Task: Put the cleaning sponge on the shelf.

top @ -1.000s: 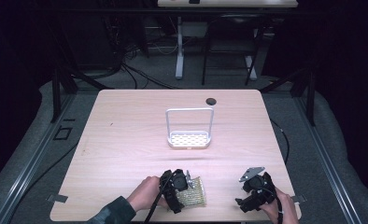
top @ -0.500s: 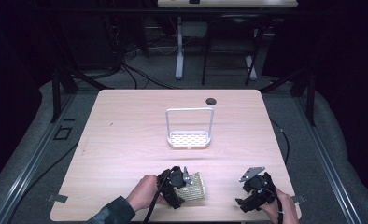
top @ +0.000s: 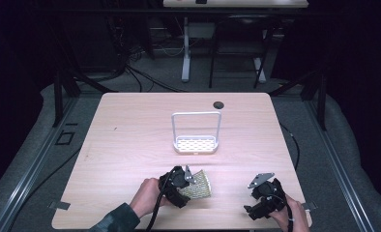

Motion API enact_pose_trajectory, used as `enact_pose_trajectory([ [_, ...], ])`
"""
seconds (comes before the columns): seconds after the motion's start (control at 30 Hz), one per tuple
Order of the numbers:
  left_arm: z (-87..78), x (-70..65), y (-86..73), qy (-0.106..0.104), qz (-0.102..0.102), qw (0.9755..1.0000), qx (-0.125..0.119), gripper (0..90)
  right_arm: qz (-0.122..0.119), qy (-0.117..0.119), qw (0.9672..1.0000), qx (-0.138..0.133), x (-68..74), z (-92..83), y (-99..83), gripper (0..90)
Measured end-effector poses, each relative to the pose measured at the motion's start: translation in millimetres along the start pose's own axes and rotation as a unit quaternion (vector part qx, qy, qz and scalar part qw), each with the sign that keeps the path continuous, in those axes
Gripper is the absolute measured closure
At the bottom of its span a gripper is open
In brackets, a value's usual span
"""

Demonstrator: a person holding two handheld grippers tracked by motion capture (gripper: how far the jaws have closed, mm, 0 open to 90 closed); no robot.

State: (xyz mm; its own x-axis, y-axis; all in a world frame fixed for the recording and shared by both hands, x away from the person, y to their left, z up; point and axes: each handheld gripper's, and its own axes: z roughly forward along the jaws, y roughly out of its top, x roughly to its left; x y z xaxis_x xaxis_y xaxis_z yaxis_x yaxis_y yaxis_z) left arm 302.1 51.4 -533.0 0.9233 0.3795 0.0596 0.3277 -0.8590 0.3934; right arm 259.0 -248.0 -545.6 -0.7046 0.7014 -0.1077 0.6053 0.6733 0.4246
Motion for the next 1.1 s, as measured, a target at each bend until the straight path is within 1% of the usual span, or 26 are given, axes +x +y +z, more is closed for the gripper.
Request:
enact_pose_trajectory([
  [0.27,-4.4,8.0,-0.3,0.017,-0.022,0.9995,-0.014,40.0,-0.002,-0.002,1.0000,0.001,0.1,0.4,0.2,6.4],
  [0.3,-4.4,8.0,-0.3,0.017,-0.022,0.9995,-0.014,40.1,-0.002,-0.002,1.0000,0.001,0.1,0.4,0.2,6.4],
  [0.37,-6.2,11.2,-0.6,0.023,-0.032,0.9990,-0.020,40.3,-0.003,-0.002,1.0000,0.001,-0.1,0.5,0.2,6.4],
  [0.43,-7.2,12.5,-0.5,0.026,-0.034,0.9989,-0.021,40.2,-0.003,-0.002,1.0000,0.001,-0.2,0.5,0.1,6.4],
  [0.5,-9.5,15.2,-0.3,0.034,-0.042,0.9982,-0.027,40.1,-0.004,-0.003,1.0000,0.001,-0.2,0.7,0.2,6.4],
  [0.7,-11.7,19.5,-0.7,0.039,-0.049,0.9976,-0.029,40.2,-0.002,-0.002,1.0000,-0.001,0.1,0.8,0.2,6.4],
  [0.73,-12.3,21.6,-0.6,0.041,-0.054,0.9972,-0.032,40.2,-0.002,-0.002,1.0000,0.000,0.0,0.4,0.3,6.4],
  [0.8,-12.9,22.7,-0.6,0.044,-0.055,0.9970,-0.032,40.2,-0.002,-0.002,1.0000,-0.002,0.0,0.7,0.3,6.4],
  [0.97,-15.4,30.6,0.0,0.049,-0.073,0.9952,-0.043,40.2,-0.002,-0.002,1.0000,0.000,0.3,0.6,0.5,6.4],
  [1.1,-14.9,34.0,1.3,0.052,-0.078,0.9947,-0.044,40.2,-0.002,-0.002,1.0000,0.000,0.1,0.7,0.5,6.4],
])
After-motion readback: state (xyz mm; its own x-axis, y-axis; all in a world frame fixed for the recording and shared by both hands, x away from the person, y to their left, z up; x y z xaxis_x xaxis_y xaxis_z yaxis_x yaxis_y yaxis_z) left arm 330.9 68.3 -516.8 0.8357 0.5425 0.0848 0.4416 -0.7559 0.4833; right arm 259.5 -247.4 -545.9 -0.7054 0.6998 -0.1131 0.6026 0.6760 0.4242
